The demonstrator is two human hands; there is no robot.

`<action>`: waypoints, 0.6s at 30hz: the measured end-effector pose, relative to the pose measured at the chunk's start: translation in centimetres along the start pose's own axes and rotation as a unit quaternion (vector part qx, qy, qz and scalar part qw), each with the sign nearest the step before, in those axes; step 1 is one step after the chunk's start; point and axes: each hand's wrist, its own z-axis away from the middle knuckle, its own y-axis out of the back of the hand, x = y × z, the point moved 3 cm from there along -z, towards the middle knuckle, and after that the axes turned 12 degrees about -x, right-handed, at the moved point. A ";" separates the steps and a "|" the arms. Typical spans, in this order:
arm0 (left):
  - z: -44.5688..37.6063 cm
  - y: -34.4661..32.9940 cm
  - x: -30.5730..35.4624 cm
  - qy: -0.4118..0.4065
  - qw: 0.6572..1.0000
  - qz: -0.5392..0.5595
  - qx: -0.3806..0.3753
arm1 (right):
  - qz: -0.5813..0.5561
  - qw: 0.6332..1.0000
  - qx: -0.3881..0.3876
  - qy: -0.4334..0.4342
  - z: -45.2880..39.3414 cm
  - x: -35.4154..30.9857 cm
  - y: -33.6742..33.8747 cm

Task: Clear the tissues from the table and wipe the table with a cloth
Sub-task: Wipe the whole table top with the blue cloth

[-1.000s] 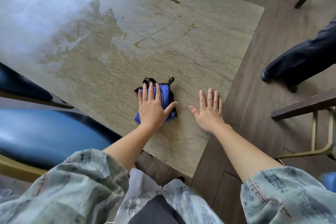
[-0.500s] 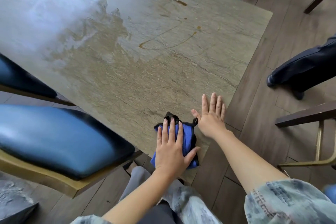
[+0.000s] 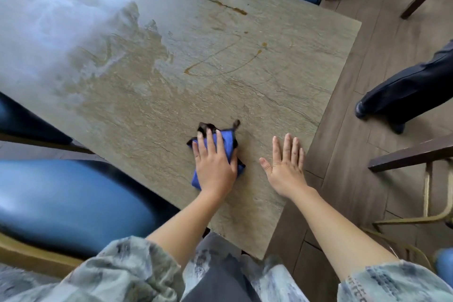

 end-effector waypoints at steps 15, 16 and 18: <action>-12.4 5.2 -7.4 0.065 0.998 0.010 -0.004 | -0.050 0.982 0.175 0.044 -7.5 -2.3 4.5; -12.5 5.2 -7.4 0.070 0.998 0.005 -0.004 | -0.023 0.982 0.177 0.054 -7.5 -1.7 4.5; -11.3 4.8 -6.7 0.071 0.997 -0.007 0.000 | -0.009 0.979 0.191 0.071 -7.2 -1.0 4.2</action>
